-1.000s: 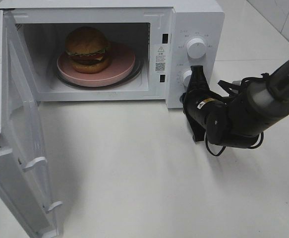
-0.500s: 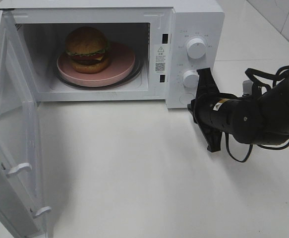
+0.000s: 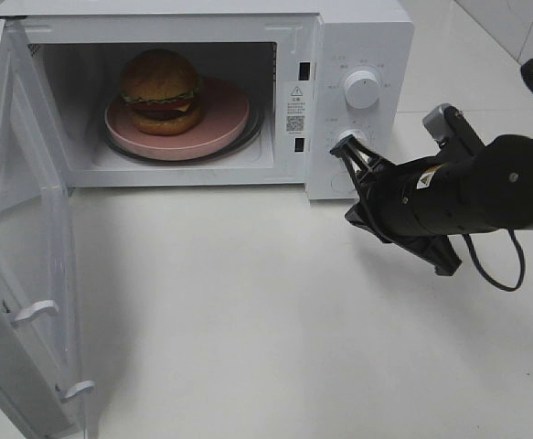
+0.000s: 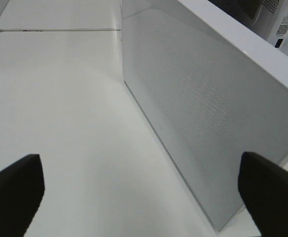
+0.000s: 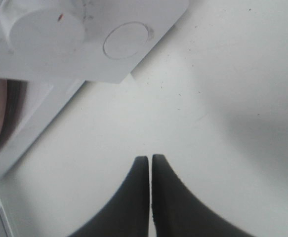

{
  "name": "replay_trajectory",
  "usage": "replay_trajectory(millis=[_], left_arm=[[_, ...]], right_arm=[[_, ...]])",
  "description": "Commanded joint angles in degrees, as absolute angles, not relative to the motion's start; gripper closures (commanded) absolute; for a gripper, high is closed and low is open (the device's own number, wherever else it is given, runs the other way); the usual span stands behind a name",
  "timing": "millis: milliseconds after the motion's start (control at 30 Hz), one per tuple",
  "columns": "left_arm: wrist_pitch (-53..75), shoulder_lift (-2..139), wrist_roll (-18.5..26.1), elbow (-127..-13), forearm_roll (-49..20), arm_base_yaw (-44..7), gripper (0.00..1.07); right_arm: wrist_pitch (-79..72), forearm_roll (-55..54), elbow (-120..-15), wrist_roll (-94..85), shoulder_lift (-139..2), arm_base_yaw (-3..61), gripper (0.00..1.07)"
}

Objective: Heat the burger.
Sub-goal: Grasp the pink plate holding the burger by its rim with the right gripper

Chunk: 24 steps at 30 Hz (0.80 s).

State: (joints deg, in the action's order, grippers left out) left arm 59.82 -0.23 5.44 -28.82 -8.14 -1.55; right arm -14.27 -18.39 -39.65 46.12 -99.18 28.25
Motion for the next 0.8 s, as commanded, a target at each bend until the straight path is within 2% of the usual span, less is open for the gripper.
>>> replay_trajectory(millis=[33,400,567,800], left_arm=[[59.4,-1.3,5.6,-28.6,-8.1,-1.4,0.06],[59.4,-1.3,5.6,-28.6,-8.1,-1.4,0.06],[59.4,-1.3,5.6,-28.6,-8.1,-1.4,0.06],[59.4,-1.3,5.6,-28.6,-8.1,-1.4,0.06]], right_arm=[[-5.0,-16.6,-40.3,31.7,-95.1,28.1,1.06],[19.7,-16.4,-48.5,10.3,-92.0,28.1,1.05],[33.9,-15.8,-54.7,-9.0,-92.0,28.1,1.05],[41.7,-10.7,-59.1,-30.4,-92.0,28.1,1.04]])
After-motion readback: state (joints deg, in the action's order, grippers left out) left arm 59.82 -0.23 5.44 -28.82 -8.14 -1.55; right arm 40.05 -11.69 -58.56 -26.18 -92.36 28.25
